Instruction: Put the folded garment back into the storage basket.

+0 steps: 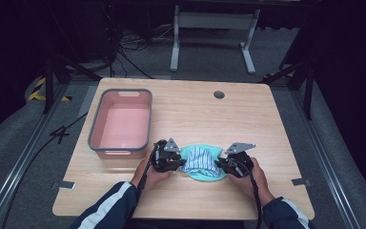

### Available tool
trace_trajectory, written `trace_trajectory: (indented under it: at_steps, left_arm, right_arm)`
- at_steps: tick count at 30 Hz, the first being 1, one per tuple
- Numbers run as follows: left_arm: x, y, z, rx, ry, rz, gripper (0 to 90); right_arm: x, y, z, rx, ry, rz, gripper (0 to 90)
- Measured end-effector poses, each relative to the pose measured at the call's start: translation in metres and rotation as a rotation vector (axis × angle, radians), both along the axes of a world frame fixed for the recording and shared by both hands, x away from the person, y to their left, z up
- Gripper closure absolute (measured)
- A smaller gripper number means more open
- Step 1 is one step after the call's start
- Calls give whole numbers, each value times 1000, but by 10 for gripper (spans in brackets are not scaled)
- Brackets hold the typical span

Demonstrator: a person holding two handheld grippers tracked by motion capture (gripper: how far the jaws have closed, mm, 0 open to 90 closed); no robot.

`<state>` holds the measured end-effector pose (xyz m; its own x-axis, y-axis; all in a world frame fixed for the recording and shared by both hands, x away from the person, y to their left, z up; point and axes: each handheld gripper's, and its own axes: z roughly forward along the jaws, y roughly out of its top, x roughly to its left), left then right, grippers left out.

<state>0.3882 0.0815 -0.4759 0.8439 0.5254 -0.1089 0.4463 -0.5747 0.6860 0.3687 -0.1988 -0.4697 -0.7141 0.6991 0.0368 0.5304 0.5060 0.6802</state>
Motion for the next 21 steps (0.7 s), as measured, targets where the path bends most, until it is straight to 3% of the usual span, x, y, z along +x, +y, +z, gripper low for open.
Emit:
trace_trajectory:
  at_steps: [4, 10, 21]
  left_arm:
    - [1, 0, 0, -5, 13, -8, 797]
    - [-1, -4, 4, 35, -17, -21, 801]
    - [-1, -8, 17, 50, -45, -42, 808]
  right_arm:
    - [-1, -1, 1, 4, 1, -6, 834]
    - [-1, -2, 4, 9, -3, -8, 840]
    - [-1, -7, 12, 30, -19, -21, 842]
